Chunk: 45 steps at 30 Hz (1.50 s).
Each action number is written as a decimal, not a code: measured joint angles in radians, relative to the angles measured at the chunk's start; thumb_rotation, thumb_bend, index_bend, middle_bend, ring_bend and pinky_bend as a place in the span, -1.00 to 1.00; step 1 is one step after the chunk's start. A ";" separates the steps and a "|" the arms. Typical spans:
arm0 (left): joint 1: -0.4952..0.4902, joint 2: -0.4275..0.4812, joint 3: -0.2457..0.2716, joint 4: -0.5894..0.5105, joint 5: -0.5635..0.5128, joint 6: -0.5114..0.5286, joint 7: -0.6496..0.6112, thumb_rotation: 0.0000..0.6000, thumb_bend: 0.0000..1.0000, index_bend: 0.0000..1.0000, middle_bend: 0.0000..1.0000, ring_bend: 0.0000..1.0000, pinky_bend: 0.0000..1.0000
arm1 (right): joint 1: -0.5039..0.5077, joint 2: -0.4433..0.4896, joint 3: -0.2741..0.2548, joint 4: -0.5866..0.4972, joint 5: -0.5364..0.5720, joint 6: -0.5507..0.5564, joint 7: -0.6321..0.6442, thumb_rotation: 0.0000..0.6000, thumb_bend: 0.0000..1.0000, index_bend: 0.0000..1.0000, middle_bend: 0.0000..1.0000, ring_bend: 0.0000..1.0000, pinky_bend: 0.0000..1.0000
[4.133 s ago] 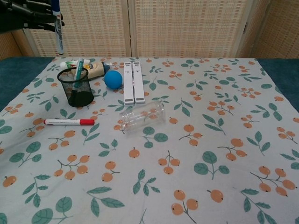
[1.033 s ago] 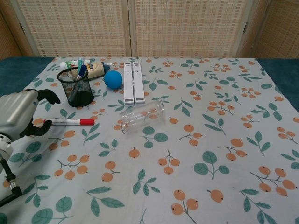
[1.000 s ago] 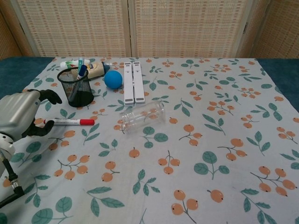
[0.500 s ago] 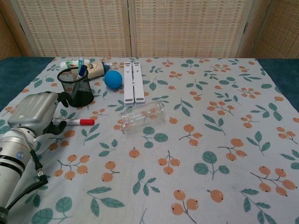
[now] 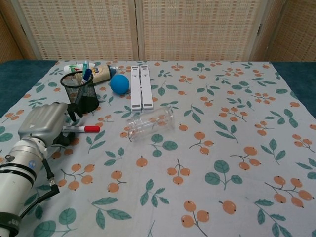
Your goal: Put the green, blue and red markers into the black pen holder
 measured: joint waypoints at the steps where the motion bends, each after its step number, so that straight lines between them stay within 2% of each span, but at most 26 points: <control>1: -0.003 -0.004 -0.002 0.006 -0.001 -0.003 -0.001 1.00 -0.29 -0.28 -0.28 -0.62 -0.58 | 0.000 0.000 0.001 0.001 0.001 0.000 0.000 1.00 -0.94 -0.54 -0.90 -0.60 -0.63; 6: -0.019 -0.022 -0.010 0.041 -0.003 -0.008 0.000 1.00 -0.29 -0.24 -0.19 -0.59 -0.56 | -0.001 -0.001 0.003 0.006 0.006 -0.001 0.000 1.00 -0.94 -0.54 -0.90 -0.60 -0.63; 13: -0.030 -0.043 -0.012 0.104 0.002 -0.005 -0.017 1.00 -0.29 -0.01 0.14 -0.46 -0.50 | -0.002 0.001 0.003 0.009 0.004 0.001 0.004 1.00 -0.94 -0.54 -0.90 -0.60 -0.63; 16: -0.032 -0.053 -0.013 0.135 0.008 0.010 -0.030 1.00 -0.29 0.06 0.22 -0.42 -0.47 | -0.001 0.000 0.003 0.008 0.001 0.002 0.002 1.00 -0.94 -0.51 -0.90 -0.60 -0.63; 26: -0.024 -0.053 -0.012 0.136 0.021 0.041 -0.051 1.00 -0.29 0.12 0.26 -0.41 -0.47 | -0.003 -0.002 0.004 0.006 -0.003 0.012 0.002 1.00 -0.94 -0.50 -0.90 -0.60 -0.63; 31: -0.004 -0.025 -0.004 0.083 0.034 0.075 -0.061 1.00 -0.29 0.12 0.26 -0.40 -0.47 | -0.004 -0.002 0.005 0.008 -0.004 0.015 0.010 1.00 -0.94 -0.51 -0.89 -0.60 -0.63; 35: 0.023 0.046 0.000 -0.030 0.053 0.111 -0.085 1.00 -0.29 0.12 0.27 -0.40 -0.47 | -0.008 -0.002 0.009 0.011 -0.005 0.024 0.022 1.00 -0.94 -0.51 -0.89 -0.60 -0.63; 38: 0.045 0.145 -0.010 -0.188 0.061 0.122 -0.123 1.00 -0.29 0.13 0.28 -0.40 -0.46 | -0.008 -0.003 0.010 0.012 -0.006 0.028 0.031 1.00 -0.94 -0.52 -0.90 -0.60 -0.63; 42: 0.068 0.355 -0.057 -0.475 0.049 0.100 -0.191 1.00 -0.29 0.13 0.27 -0.40 -0.45 | -0.006 -0.005 0.008 0.014 -0.015 0.025 0.043 1.00 -0.94 -0.52 -0.89 -0.60 -0.63; 45: 0.073 0.535 -0.118 -0.671 0.005 0.020 -0.291 1.00 -0.28 0.11 0.24 -0.40 -0.45 | -0.006 -0.005 0.007 0.010 -0.019 0.028 0.046 1.00 -0.94 -0.52 -0.90 -0.60 -0.63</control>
